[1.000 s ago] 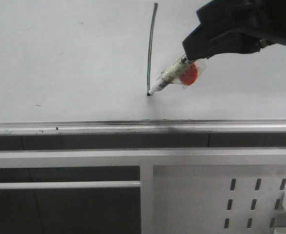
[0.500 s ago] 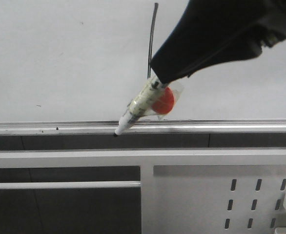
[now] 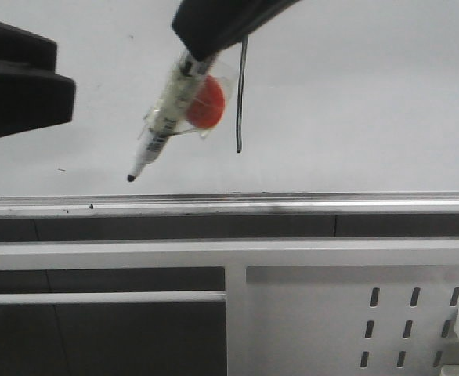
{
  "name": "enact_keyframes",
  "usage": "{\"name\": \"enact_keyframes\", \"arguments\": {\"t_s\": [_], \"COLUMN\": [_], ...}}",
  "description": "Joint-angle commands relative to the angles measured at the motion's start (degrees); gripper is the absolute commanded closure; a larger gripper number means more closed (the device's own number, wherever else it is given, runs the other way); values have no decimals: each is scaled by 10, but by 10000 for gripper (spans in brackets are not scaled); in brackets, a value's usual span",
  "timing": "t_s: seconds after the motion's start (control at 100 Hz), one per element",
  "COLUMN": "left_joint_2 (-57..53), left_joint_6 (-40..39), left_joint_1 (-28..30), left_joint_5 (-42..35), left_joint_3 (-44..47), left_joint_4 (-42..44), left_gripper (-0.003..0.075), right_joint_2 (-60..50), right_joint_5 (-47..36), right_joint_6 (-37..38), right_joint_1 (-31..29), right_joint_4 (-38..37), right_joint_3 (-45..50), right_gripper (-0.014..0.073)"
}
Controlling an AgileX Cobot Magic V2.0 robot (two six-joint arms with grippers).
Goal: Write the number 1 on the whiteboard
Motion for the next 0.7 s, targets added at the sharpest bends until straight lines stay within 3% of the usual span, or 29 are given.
{"name": "enact_keyframes", "arguments": {"t_s": [0.0, 0.69], "left_joint_2": [33, 75], "left_joint_6": [-8, -8], "left_joint_1": [-10, -14], "left_joint_5": [-37, -41], "left_joint_3": [-35, -50], "left_joint_4": [-21, -21], "left_gripper": [447, 466], "right_joint_2": [-3, 1], "right_joint_5": [-28, -31], "right_joint_6": [-6, -6], "right_joint_1": [12, 19], "right_joint_4": [-4, 12], "right_joint_3": [-36, -59], "right_gripper": [663, 663]}}
